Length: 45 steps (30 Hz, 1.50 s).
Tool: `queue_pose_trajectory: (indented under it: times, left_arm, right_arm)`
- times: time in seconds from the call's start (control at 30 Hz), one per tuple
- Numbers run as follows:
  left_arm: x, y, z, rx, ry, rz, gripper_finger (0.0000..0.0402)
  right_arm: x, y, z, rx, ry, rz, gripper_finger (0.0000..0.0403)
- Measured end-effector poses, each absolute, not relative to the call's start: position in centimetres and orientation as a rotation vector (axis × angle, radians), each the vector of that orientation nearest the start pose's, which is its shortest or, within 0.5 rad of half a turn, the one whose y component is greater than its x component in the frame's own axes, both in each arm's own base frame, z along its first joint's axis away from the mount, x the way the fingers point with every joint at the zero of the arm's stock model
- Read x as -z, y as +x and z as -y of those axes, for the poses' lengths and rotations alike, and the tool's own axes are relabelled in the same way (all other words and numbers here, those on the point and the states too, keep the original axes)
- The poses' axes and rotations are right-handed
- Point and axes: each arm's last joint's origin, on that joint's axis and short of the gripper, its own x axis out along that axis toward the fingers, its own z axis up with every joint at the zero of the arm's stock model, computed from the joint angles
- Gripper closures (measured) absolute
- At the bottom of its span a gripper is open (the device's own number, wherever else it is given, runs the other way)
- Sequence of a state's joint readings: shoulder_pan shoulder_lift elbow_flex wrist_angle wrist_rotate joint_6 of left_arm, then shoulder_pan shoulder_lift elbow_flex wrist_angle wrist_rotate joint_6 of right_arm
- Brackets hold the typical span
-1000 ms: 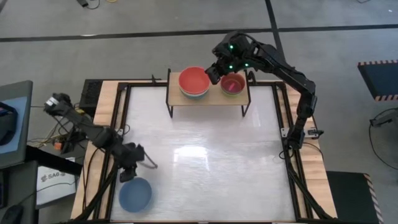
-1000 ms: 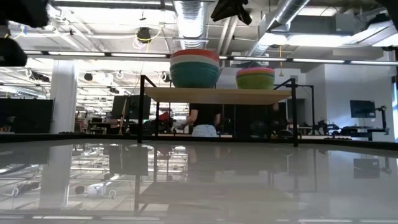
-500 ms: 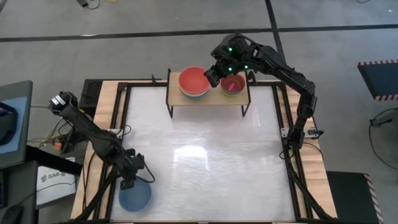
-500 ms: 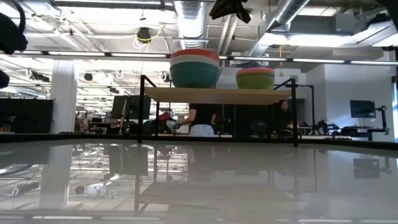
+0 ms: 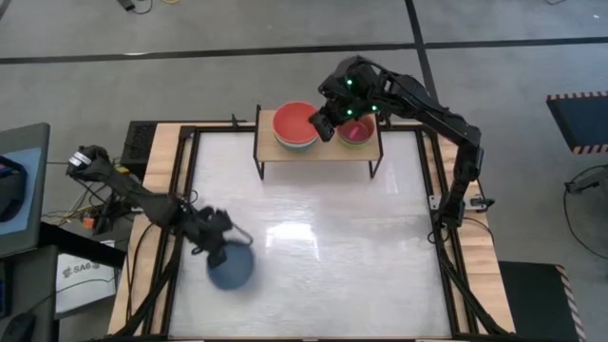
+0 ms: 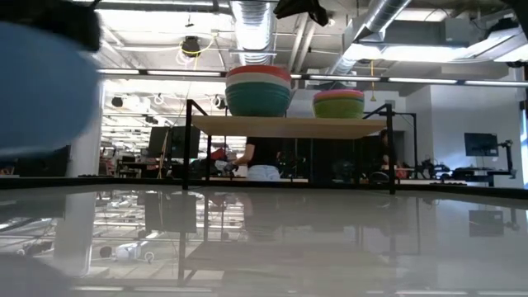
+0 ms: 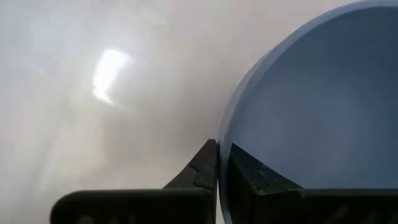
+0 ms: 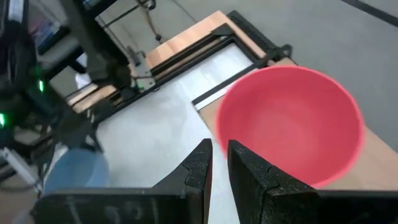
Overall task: Place and stack bowls onto a shelf
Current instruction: Stack the blue bowl on top of the orange bowl on the shelf
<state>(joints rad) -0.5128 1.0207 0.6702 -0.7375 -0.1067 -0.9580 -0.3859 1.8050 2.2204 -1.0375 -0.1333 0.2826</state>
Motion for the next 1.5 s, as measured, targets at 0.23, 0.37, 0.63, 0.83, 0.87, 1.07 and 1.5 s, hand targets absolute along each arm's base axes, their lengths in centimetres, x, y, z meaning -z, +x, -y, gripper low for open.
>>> queue_pose_trajectory:
  times: [0.23,0.37,0.63,0.83,0.87,1.07,1.5]
  left_arm:
    - [-29.9,17.3,4.2,-0.481,-0.314,-0.733,0.0400]
    - [-34.8,18.0,1.9,-0.613,-0.176,-0.575,0.0400]
    - [-38.4,21.2,-1.9,-0.802,0.014,-0.591,0.0401]
    - [-40.7,24.4,-3.5,-0.852,0.146,-0.583,0.0401]
    - [-41.2,24.8,-3.7,-0.851,0.163,-0.580,0.0401]
    - [-43.0,26.8,-4.1,-0.828,0.256,-0.572,0.0401]
    - [-43.6,27.4,-4.0,-0.748,0.364,-0.602,0.0398]
  right_arm:
    - [-46.2,34.5,10.9,0.227,0.296,-0.544,0.0324]
    - [-46.6,35.3,9.0,0.153,0.211,-0.506,0.0298]
    - [-47.7,36.5,6.1,0.171,0.032,-0.398,0.0198]
    - [-46.7,37.5,5.5,0.229,-0.063,-0.441,0.0177]
    - [-46.4,37.6,5.6,0.246,-0.073,-0.465,0.0177]
    - [-45.4,37.9,5.9,0.359,-0.080,-0.528,0.0189]
    - [-44.6,37.2,7.1,0.499,-0.077,-0.622,0.0341]
